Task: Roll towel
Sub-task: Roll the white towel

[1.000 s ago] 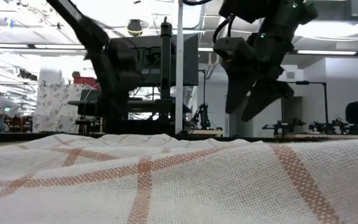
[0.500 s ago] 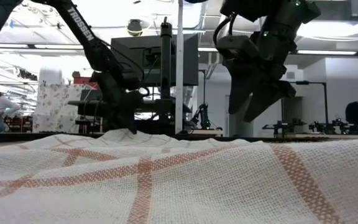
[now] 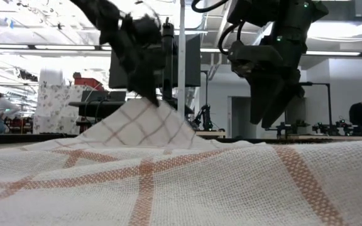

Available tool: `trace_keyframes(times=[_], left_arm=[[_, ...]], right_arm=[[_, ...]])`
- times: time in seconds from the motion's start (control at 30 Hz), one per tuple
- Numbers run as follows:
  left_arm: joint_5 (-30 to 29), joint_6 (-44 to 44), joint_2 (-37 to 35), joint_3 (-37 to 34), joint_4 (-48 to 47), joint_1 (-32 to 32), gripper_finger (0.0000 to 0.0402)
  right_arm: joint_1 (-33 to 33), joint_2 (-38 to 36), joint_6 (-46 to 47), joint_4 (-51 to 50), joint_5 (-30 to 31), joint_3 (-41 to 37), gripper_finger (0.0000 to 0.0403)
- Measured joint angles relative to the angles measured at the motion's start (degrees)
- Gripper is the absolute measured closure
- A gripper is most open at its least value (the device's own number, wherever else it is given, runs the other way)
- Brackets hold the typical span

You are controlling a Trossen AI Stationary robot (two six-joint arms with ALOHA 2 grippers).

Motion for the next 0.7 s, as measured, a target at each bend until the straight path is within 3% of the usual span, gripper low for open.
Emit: trace_keyframes(times=[0.17, 0.3, 0.5, 0.63, 0.7], left_arm=[[-0.5, -1.5, 4.8, 0.0, 2.3, -9.3, 0.0392], [1.0, -1.6, 9.0, -0.1, 2.5, -12.4, 0.0353], [0.2, 1.2, 6.0, 3.7, -5.4, -10.5, 0.0281], [-0.4, 2.3, 1.9, 5.4, -3.4, -7.3, 0.0258], [3.4, 1.6, 1.0, 5.5, -1.1, -5.1, 0.0252]], right_arm=[[0.0, 0.0, -2.2, 0.0, 0.0, 0.0, 0.0190], [0.0, 0.0, -2.9, 0.0, -0.6, 0.0, 0.0190], [0.0, 0.0, -3.3, -0.8, -1.9, 0.0, 0.0190], [0.0, 0.0, -3.3, -0.7, -2.0, 0.0, 0.0190], [-0.1, 0.0, -3.1, -0.7, -2.0, 0.0, 0.0190]])
